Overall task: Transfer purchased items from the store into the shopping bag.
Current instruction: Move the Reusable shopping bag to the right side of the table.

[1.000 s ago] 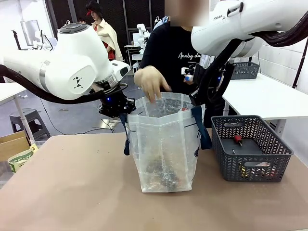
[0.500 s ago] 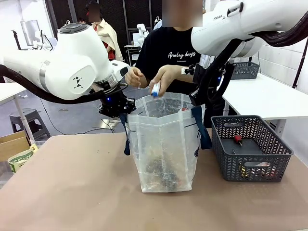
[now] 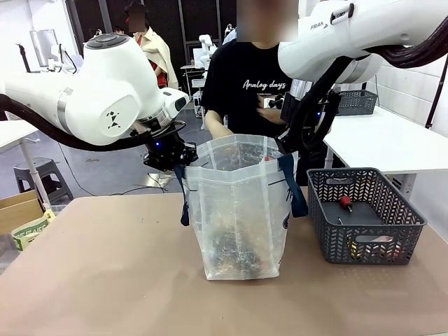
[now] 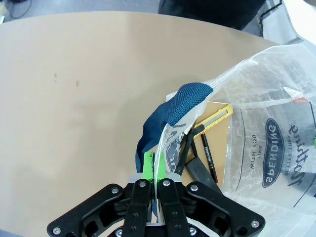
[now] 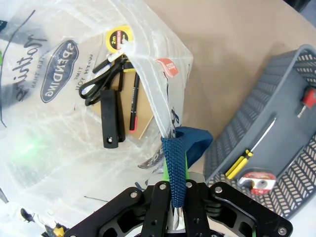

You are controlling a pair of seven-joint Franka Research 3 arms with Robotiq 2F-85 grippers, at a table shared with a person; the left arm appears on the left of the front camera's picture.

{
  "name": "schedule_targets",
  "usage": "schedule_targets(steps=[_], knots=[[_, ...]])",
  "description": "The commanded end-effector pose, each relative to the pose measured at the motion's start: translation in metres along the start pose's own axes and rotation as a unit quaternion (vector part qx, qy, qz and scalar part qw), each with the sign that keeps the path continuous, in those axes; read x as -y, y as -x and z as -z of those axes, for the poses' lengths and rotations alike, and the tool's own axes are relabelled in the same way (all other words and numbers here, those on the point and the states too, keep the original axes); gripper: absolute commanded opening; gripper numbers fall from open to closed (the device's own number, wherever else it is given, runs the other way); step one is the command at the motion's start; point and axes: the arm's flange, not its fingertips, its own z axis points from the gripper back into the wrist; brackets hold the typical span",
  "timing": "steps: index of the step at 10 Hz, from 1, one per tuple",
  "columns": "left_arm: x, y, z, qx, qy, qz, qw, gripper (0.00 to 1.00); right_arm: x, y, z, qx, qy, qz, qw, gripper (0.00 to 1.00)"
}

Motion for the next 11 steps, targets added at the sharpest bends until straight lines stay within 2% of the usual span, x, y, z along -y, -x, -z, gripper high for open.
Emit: schedule_targets(steps=[1, 11], knots=[[0.0002, 0.0007, -0.0009, 0.001, 0.000, -0.009, 1.000, 0.00, 0.0005, 0.0000, -0.0003, 0.001, 0.000, 0.001, 1.000, 0.00], [0.0002, 0.0007, -0.0009, 0.001, 0.000, -0.009, 1.000, 0.00, 0.0005, 0.0000, -0.0003, 0.001, 0.000, 0.001, 1.000, 0.00]])
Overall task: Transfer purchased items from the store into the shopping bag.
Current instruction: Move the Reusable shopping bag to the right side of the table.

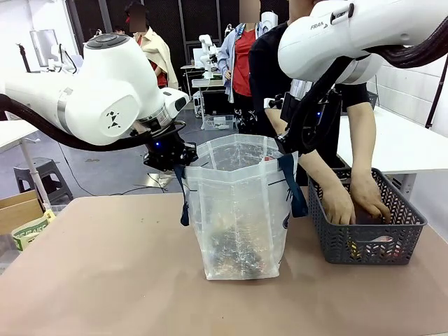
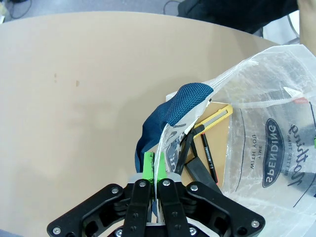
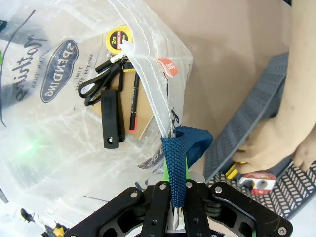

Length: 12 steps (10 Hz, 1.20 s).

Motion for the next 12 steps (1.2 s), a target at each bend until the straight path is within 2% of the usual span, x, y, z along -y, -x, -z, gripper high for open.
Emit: schedule_targets(steps=[1, 12], knots=[[0.0002, 0.0007, -0.0009, 0.001, 0.000, -0.009, 1.000, 0.00, 0.0005, 0.0000, -0.0003, 0.001, 0.000, 0.001, 1.000, 0.00], [0.0002, 0.0007, -0.0009, 0.001, 0.000, -0.009, 1.000, 0.00, 0.0005, 0.0000, -0.0003, 0.001, 0.000, 0.001, 1.000, 0.00]])
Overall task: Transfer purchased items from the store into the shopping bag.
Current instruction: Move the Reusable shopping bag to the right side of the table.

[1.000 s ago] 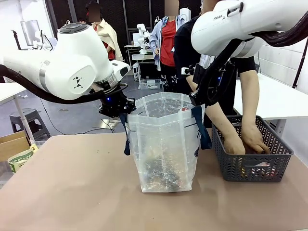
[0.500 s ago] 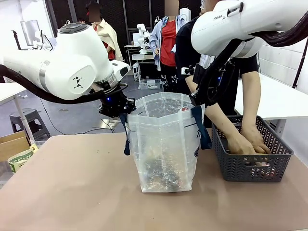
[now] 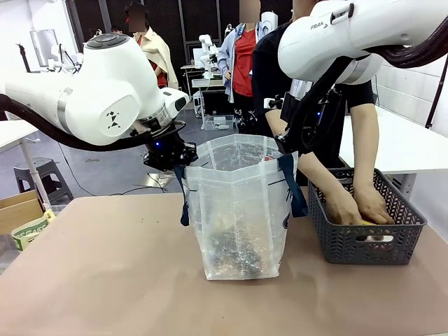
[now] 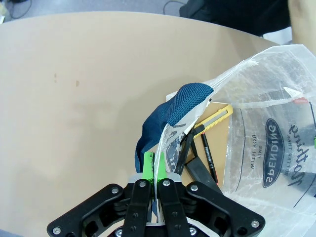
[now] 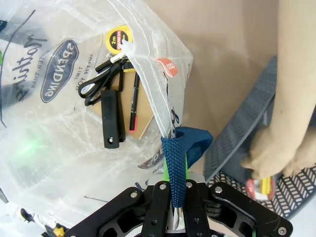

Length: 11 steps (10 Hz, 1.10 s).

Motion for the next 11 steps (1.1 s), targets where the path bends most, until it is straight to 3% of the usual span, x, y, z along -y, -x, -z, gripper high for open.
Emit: schedule_targets(steps=[1, 11], knots=[[0.0002, 0.0007, -0.0009, 0.001, 0.000, -0.009, 1.000, 0.00, 0.0005, 0.0000, -0.0003, 0.001, 0.000, 0.001, 1.000, 0.00], [0.0002, 0.0007, -0.0009, 0.001, 0.000, -0.009, 1.000, 0.00, 0.0005, 0.0000, -0.0003, 0.001, 0.000, 0.001, 1.000, 0.00]])
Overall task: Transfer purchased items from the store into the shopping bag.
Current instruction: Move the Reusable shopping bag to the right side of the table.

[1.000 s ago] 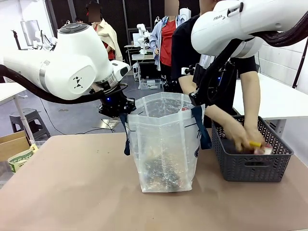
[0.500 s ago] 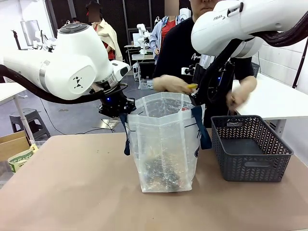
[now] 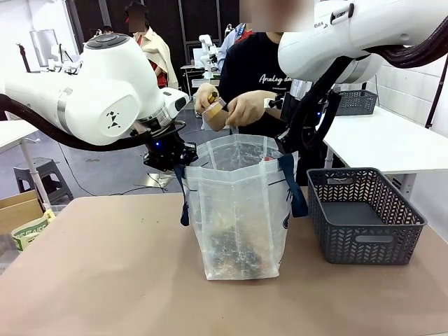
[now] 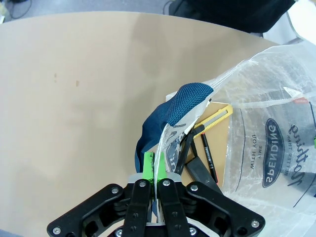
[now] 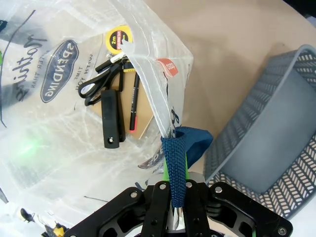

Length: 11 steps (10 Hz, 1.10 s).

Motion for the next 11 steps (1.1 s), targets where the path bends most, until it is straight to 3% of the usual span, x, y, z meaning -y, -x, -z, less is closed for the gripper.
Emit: schedule_targets(steps=[1, 11], knots=[[0.0002, 0.0007, -0.0008, 0.001, 0.000, -0.009, 1.000, 0.00, 0.0005, 0.0000, -0.0003, 0.001, 0.000, 0.001, 1.000, 0.00], [0.0002, 0.0007, -0.0008, 0.001, 0.000, -0.009, 1.000, 0.00, 0.0005, 0.0000, -0.0003, 0.001, 0.000, 0.001, 1.000, 0.00]])
